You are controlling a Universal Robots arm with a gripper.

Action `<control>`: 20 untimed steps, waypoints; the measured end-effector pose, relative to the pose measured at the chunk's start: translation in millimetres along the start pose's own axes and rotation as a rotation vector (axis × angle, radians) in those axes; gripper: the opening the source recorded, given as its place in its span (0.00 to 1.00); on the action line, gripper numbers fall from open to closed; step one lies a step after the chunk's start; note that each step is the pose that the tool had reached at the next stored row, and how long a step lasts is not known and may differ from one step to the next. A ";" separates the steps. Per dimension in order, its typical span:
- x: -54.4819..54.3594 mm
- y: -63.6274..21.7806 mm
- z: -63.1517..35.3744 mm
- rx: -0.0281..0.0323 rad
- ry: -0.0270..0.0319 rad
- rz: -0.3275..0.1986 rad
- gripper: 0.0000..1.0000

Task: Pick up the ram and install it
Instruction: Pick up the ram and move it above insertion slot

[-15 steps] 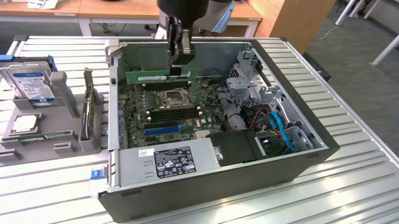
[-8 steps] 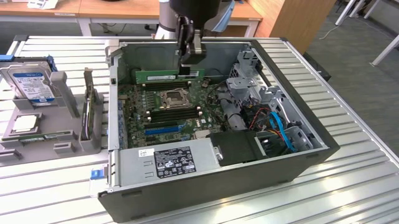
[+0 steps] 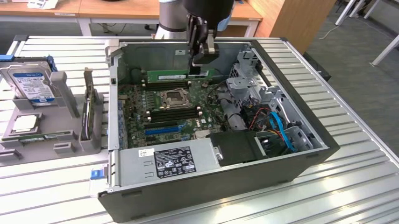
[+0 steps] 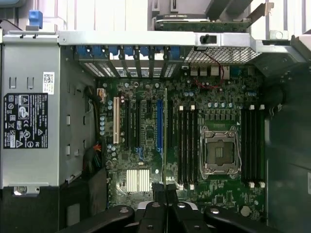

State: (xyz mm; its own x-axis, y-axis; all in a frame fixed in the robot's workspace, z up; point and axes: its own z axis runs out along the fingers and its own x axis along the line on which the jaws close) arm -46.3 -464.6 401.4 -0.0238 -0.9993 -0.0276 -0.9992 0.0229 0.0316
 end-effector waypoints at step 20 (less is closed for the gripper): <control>-14.6 -1.9 1.2 0.0000 -0.0007 0.000 0.11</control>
State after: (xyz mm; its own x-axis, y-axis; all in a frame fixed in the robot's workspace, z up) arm -44.1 -450.0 400.5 -0.0237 -0.9993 -0.0283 -0.9992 0.0228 0.0316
